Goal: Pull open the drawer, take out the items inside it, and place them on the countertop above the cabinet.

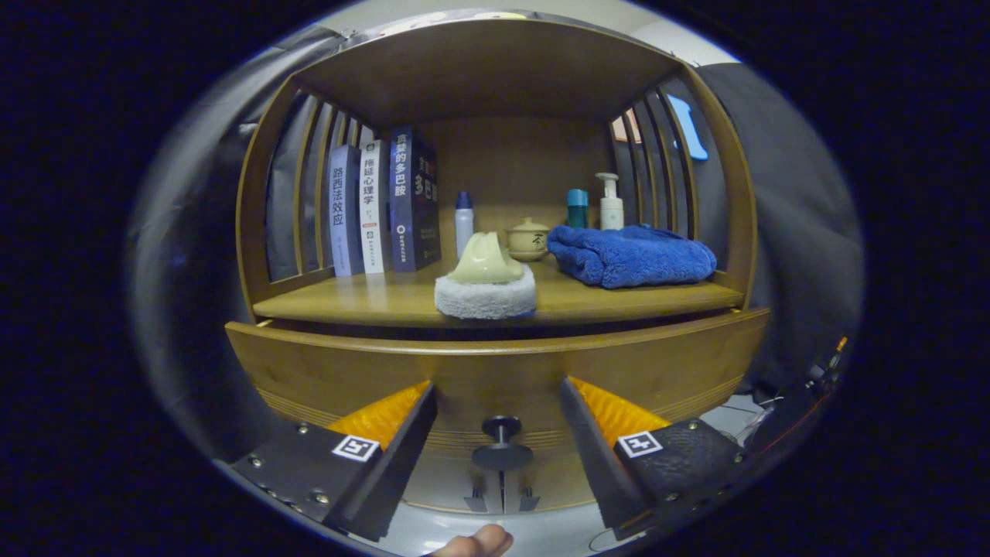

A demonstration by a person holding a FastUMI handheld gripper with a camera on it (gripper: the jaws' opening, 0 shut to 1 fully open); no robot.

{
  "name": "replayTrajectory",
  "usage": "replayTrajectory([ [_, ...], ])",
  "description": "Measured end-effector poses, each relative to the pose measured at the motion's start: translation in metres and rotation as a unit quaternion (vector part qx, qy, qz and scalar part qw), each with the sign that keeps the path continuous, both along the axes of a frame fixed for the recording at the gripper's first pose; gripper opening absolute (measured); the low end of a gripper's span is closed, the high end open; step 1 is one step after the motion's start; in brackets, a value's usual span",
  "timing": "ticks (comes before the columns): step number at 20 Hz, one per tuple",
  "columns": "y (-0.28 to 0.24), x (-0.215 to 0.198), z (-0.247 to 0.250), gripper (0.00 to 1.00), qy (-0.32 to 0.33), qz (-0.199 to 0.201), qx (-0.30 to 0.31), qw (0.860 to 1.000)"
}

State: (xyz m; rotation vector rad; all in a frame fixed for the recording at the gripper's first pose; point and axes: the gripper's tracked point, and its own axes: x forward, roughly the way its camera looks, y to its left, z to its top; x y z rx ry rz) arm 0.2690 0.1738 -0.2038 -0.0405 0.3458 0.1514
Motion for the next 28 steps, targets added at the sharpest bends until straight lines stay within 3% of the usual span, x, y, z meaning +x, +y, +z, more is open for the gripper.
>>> replayTrajectory([
  [10,0.007,0.025,-0.005,0.97,0.003,-0.007,0.008,1.000],
  [28,0.006,0.025,-0.007,0.97,-0.004,-0.008,0.023,1.000],
])
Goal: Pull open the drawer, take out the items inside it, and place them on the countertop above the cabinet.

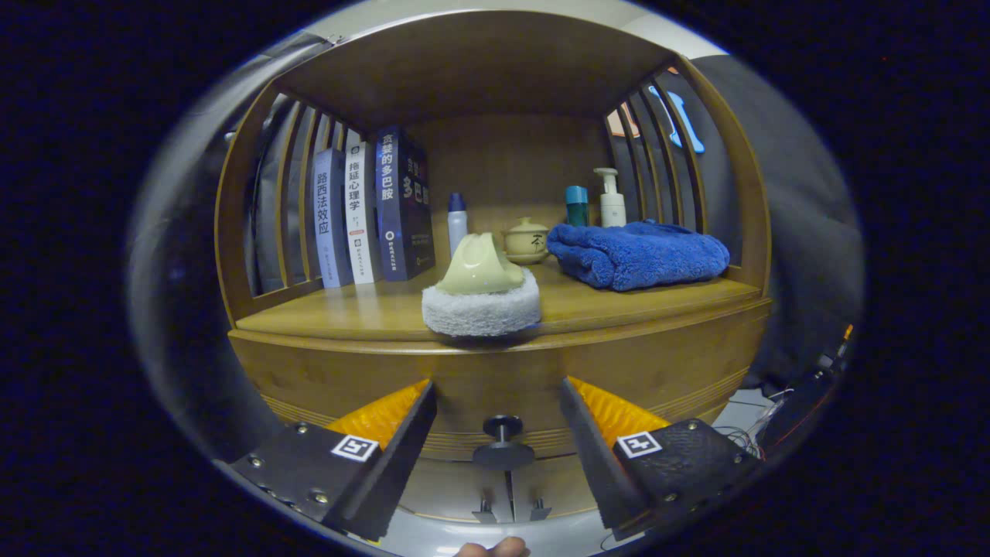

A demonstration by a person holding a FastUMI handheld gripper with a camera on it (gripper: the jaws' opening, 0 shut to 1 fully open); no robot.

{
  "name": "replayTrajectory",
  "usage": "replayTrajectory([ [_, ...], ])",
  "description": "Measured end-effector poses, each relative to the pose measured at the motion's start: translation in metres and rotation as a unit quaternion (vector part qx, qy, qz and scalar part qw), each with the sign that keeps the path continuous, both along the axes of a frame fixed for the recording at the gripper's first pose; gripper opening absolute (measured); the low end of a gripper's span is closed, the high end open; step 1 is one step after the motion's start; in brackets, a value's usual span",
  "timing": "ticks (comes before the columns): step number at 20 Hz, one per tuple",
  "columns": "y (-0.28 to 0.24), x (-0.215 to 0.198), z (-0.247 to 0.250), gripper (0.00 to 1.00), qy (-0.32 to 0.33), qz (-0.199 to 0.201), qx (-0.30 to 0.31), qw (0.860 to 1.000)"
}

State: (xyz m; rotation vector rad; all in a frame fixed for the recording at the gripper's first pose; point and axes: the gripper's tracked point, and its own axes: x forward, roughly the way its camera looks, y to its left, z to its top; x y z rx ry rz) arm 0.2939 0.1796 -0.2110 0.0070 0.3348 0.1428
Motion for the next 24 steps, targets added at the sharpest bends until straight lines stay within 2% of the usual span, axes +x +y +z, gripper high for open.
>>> replayTrajectory([
  [18,0.002,-0.003,0.004,0.97,0.014,0.001,0.009,1.000],
  [21,-0.002,-0.012,0.042,0.99,-0.022,-0.001,0.007,1.000],
  [24,-0.016,-0.042,0.097,0.98,-0.063,-0.011,0.009,0.998],
])
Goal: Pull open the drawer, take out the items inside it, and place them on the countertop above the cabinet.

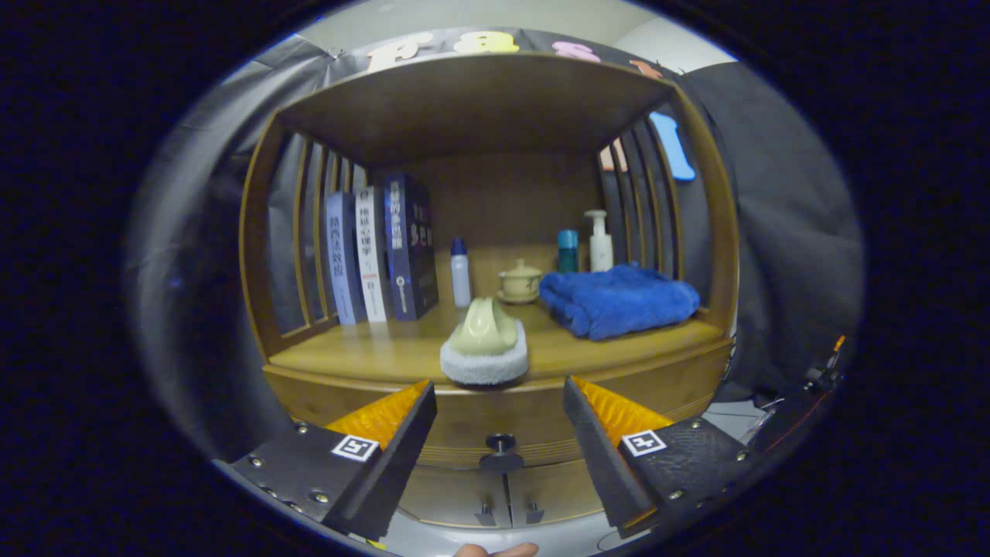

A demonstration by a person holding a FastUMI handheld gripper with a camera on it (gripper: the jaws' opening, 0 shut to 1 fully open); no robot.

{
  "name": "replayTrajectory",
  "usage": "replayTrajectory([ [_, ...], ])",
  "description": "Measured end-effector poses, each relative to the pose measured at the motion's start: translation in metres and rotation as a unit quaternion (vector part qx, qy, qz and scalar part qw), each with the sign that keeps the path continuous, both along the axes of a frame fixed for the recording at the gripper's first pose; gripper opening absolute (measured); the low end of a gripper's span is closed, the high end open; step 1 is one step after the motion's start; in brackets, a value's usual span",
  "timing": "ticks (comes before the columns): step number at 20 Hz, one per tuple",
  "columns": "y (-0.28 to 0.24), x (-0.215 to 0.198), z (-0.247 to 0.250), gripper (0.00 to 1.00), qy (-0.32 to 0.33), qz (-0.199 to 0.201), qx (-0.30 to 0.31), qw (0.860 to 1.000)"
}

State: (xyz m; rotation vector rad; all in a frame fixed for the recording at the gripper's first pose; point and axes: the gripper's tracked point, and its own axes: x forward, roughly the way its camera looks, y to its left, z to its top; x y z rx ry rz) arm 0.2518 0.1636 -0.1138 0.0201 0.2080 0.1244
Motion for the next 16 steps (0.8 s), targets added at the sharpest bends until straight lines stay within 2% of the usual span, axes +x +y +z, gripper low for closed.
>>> replayTrajectory([
  [4,-0.034,-0.044,0.067,0.98,-0.055,-0.035,-0.009,0.998],
  [8,-0.064,-0.077,0.095,0.98,-0.065,-0.051,-0.042,0.996],
  [16,-0.127,-0.078,0.110,0.97,-0.074,-0.088,-0.092,0.989],
])
